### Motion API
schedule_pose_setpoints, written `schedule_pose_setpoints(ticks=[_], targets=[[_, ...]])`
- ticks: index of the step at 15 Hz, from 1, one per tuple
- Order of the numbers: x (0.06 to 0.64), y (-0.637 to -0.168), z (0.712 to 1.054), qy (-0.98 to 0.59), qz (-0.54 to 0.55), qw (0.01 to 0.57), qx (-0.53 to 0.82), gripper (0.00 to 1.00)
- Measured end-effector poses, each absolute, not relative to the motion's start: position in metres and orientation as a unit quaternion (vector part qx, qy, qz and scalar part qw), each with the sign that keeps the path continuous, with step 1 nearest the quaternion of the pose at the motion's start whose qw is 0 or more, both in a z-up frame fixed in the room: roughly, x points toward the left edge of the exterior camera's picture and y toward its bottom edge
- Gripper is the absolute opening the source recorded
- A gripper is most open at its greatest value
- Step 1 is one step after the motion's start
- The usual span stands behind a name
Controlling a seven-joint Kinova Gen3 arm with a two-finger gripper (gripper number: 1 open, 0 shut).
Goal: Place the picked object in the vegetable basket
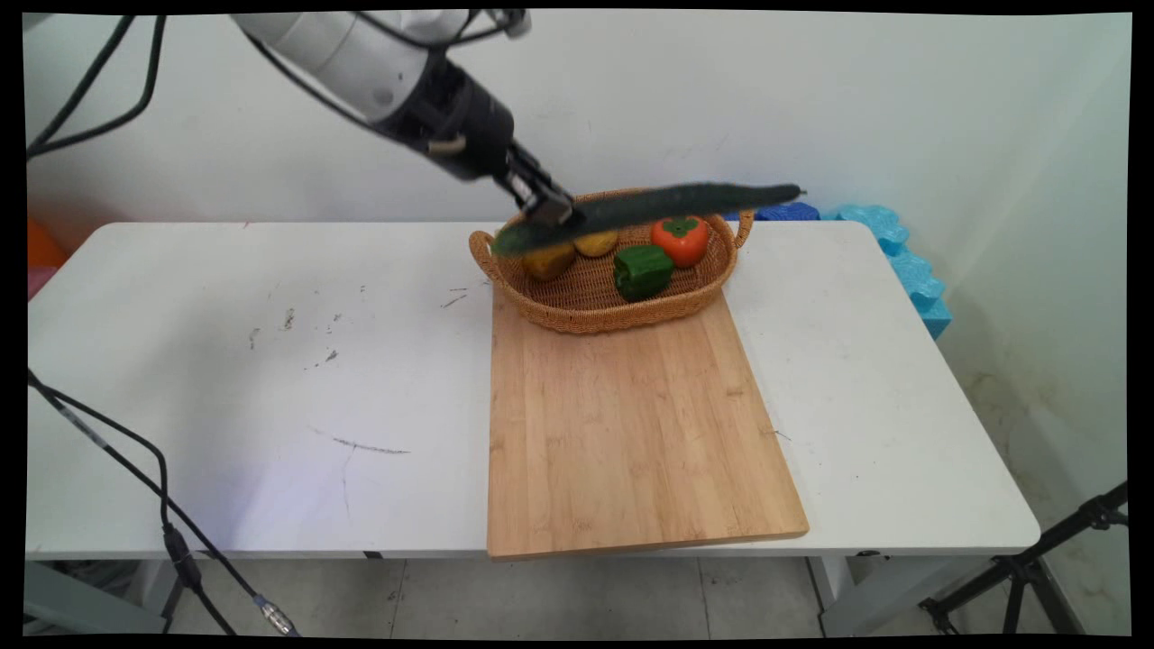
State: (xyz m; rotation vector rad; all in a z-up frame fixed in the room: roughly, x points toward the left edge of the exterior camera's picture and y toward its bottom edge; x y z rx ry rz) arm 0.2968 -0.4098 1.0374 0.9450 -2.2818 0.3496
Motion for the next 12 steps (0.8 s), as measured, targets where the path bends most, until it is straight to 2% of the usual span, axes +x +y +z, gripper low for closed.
schedule_pose_setpoints(ticks=[3, 7, 12], targets=[[0.305, -0.433, 1.04, -0.858, 0.156, 0.319, 0.37, 0.0], [0.313, -0.463, 1.022, -0.843, 0.183, 0.324, 0.388, 0.0], [0.311, -0.489, 0.967, -0.835, 0.201, 0.326, 0.395, 0.0]])
